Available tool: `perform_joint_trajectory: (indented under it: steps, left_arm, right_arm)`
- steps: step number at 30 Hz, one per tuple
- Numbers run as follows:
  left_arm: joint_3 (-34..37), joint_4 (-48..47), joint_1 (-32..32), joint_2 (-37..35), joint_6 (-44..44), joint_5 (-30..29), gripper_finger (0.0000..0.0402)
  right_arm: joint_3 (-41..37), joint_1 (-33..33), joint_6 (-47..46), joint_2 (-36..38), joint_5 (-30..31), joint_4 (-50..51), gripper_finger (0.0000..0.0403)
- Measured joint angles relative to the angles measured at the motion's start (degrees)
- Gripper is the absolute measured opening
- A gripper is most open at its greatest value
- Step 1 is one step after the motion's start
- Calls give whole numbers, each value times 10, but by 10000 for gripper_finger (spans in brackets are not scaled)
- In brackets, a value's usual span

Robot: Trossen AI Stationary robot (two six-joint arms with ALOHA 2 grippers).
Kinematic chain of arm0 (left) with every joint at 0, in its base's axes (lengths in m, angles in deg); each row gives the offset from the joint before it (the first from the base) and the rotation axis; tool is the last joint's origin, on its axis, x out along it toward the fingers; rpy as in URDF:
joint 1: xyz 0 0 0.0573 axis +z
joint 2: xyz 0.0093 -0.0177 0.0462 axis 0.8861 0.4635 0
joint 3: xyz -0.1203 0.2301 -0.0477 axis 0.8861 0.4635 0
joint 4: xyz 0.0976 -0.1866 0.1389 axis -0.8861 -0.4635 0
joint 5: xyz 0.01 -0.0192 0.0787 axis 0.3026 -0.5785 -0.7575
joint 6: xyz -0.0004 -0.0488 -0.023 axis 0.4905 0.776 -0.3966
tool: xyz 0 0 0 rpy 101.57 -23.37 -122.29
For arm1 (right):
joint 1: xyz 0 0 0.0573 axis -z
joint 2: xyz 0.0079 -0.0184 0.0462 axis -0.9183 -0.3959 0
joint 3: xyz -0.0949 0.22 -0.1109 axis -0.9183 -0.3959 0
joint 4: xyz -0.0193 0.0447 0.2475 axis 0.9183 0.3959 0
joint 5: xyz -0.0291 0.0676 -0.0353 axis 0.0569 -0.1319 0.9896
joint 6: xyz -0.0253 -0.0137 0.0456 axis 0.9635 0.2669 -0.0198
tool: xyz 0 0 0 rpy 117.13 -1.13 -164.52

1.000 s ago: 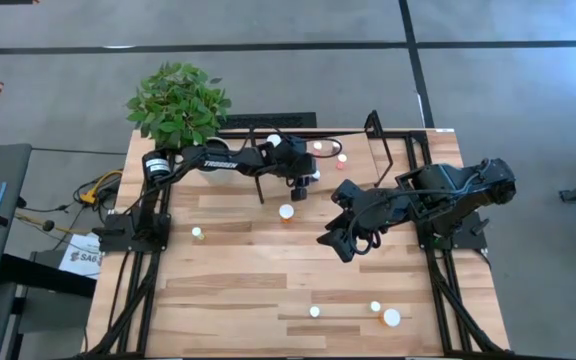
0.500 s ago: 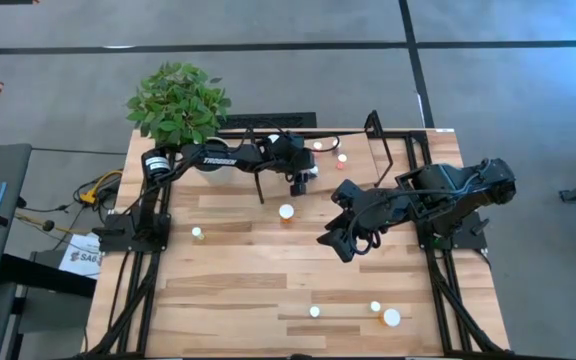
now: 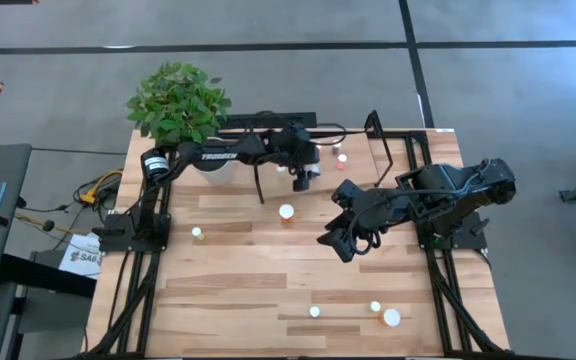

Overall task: Pick and place medicine bottles onto shelf by color
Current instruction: Put the bottom yellow pill bottle on the shelf

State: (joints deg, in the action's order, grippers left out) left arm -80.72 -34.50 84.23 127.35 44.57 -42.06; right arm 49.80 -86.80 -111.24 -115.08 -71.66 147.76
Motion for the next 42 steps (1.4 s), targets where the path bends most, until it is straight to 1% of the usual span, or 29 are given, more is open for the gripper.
perform_joint_trajectory:
  steps: [6,10,13,16,22,29,31,36,39,42]
  left_arm:
    - [-63,-147,0,-8,24,38,224]
    - [-65,-176,-4,-46,59,61,224]
    - [-58,-183,-9,-89,97,75,224]
    - [-34,-191,-21,-140,117,80,224]
    - [31,-188,-79,-244,135,80,224]
    - [108,-189,-139,-352,176,44,224]
    - [127,-183,-154,-381,188,12,224]
    - [159,-191,-189,-429,219,-70,224]
    - [177,-189,-204,-451,238,-113,224]
    - [182,-190,-216,-454,262,-149,224]
  right_arm:
    - [0,0,0,0,0,0,249]
    - [0,0,0,0,0,0,249]
    - [0,0,0,0,0,0,249]
    - [0,0,0,0,0,-1,249]
    - [0,0,0,0,0,-2,249]
    - [0,0,0,0,0,-7,249]
    - [0,0,0,0,0,-7,249]
    - [0,0,2,0,0,-8,249]
    - [0,6,42,0,2,-18,249]
    - [0,12,59,0,2,-30,249]
